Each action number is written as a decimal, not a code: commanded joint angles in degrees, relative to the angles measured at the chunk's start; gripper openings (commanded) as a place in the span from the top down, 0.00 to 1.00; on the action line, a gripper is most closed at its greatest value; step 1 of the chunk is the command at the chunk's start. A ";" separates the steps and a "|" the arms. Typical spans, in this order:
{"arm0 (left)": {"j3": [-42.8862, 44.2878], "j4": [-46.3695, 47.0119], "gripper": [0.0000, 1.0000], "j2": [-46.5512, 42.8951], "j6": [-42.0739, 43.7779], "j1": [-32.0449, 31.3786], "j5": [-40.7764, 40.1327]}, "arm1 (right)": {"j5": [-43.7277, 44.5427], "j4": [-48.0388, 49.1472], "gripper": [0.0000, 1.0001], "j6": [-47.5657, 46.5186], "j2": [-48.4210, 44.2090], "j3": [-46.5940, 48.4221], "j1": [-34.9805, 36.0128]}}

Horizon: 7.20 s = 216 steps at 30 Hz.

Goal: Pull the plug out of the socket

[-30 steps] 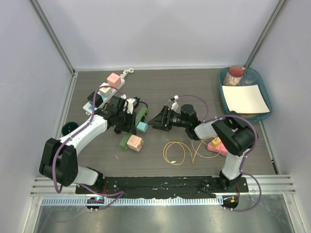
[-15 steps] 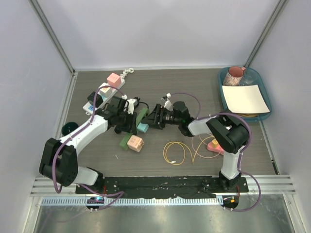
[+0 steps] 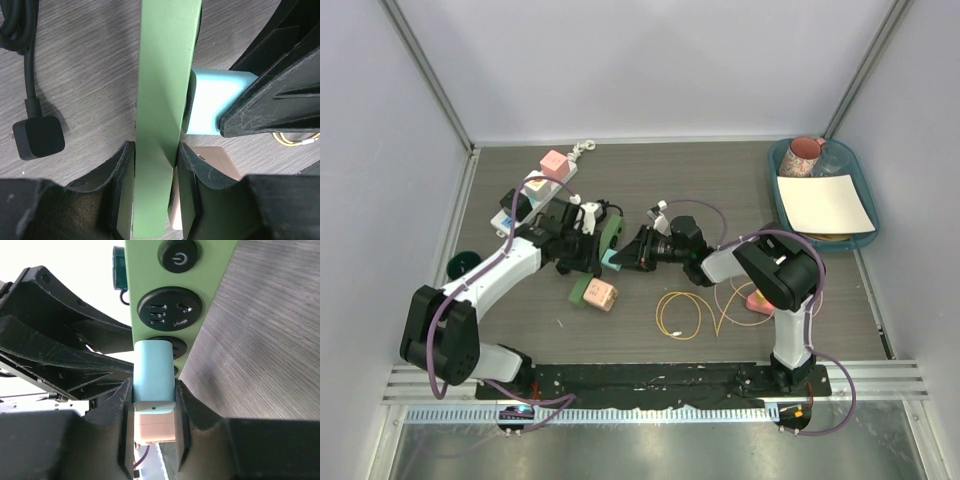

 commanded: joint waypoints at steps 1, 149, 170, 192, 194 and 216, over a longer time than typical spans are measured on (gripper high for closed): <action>1.25 2.13 1.00 -1.14 1.00 -0.29 -3.03 | -2.38 13.16 0.99 5.07 0.16 -0.61 0.50; 1.08 7.12 1.00 -3.50 -9.54 3.49 10.49 | 32.05 -15.83 0.07 -60.83 -27.18 -5.46 22.46; 0.90 5.54 1.00 -2.89 -7.08 3.49 9.36 | 38.84 -20.84 0.91 -68.22 -21.37 -0.71 26.87; 2.93 -2.02 1.00 -0.16 -3.39 1.46 -7.70 | 39.90 -24.89 0.99 -70.95 -28.66 -4.74 28.19; 2.84 -2.11 1.00 -0.16 -3.39 1.46 -8.23 | 39.90 -24.62 0.99 -70.59 -29.62 -5.36 28.19; 2.66 -2.90 1.00 0.45 -1.46 1.11 -12.09 | 36.47 -37.88 0.99 -65.05 -30.51 0.52 28.27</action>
